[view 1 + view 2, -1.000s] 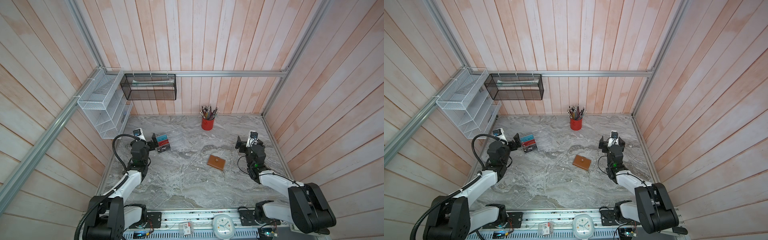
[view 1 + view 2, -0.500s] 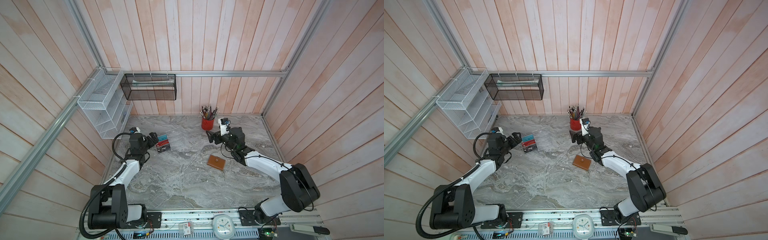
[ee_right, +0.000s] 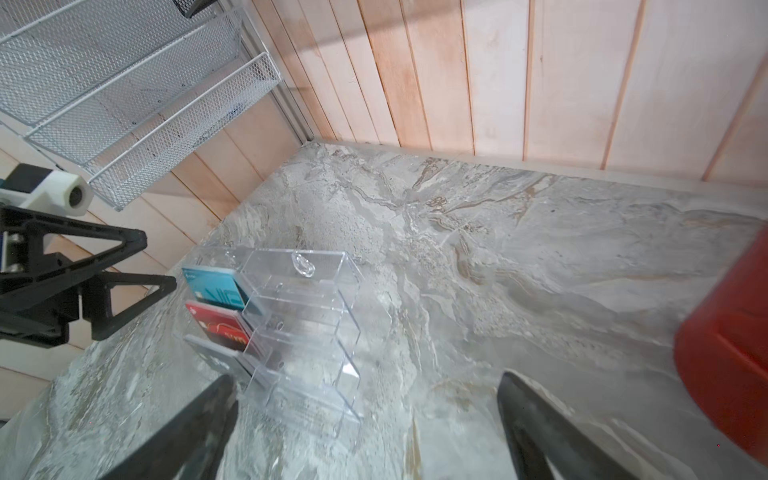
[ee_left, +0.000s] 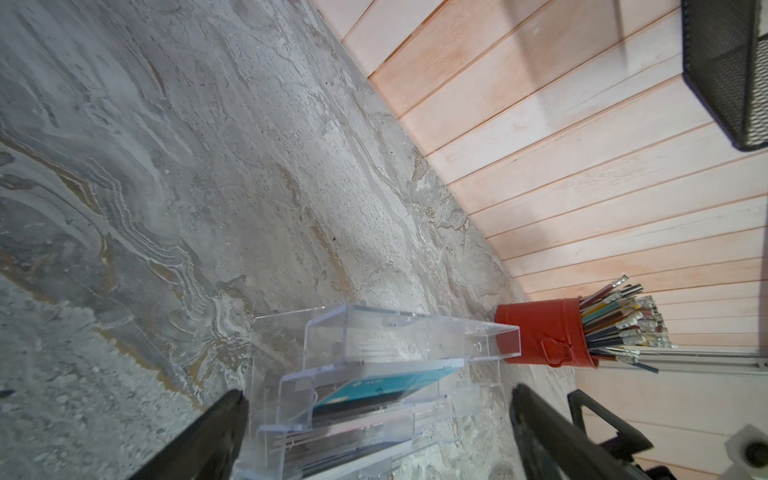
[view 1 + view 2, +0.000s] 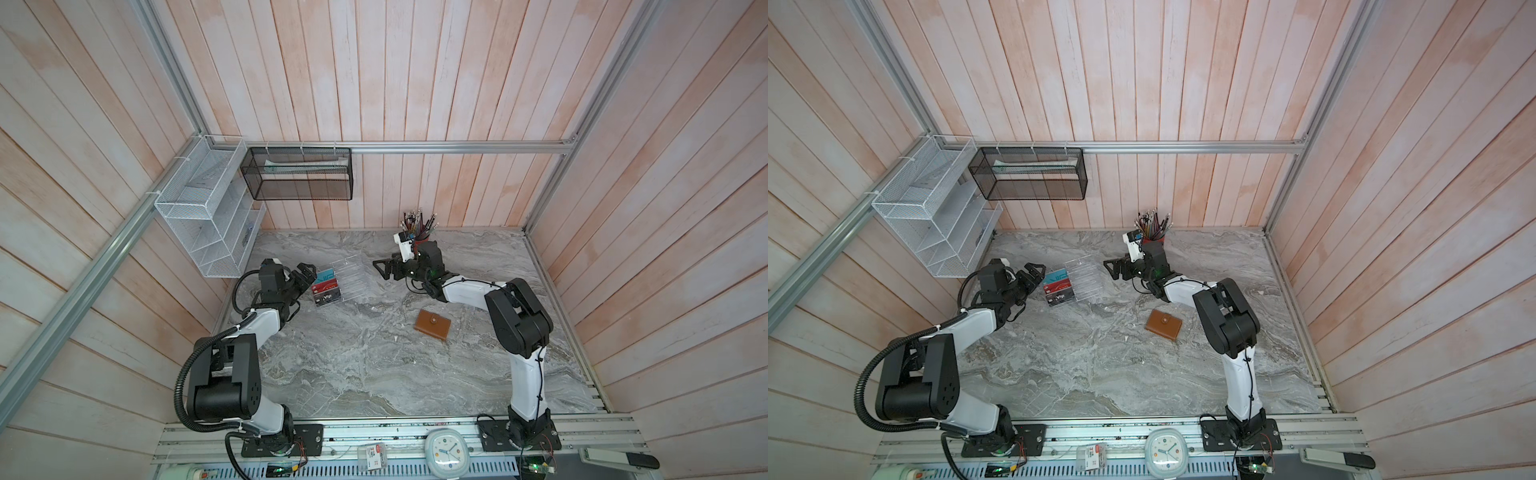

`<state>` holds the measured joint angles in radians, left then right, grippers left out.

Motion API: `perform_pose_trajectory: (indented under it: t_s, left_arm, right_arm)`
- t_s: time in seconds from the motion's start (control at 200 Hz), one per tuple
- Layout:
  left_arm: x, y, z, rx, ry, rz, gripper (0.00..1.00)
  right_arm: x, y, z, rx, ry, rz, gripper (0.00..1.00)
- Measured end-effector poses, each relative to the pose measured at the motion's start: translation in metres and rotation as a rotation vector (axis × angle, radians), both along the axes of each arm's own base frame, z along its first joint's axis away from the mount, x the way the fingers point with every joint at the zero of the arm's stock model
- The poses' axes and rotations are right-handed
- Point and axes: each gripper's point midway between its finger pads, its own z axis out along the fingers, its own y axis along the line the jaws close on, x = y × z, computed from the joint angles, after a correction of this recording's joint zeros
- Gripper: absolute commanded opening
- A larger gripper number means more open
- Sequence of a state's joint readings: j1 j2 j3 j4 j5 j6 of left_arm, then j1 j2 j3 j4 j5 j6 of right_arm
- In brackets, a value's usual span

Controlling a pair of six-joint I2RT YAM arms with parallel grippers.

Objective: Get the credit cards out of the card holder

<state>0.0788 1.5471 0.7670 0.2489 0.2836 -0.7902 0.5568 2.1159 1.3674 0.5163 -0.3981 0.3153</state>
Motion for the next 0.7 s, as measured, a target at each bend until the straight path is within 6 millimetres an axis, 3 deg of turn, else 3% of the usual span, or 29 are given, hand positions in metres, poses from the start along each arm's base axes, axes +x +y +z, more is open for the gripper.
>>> perform_pose_trajectory:
  t_s: [0.16, 0.38, 0.7]
  left_arm:
    - [0.009, -0.003, -0.011, -0.034, 0.011, -0.017, 1.0]
    - [0.016, -0.011, -0.012, -0.088, -0.012, -0.048, 1.0]
    - [0.017, -0.018, -0.008, -0.126, -0.046, -0.071, 1.0]
  right_arm:
    - [0.007, 0.022, -0.012, 0.032, 0.033, 0.048, 0.98]
    - [0.0, 0.051, -0.027, 0.078, 0.083, 0.12, 0.98]
    - [-0.018, 0.073, -0.039, 0.112, 0.129, 0.183, 0.98]
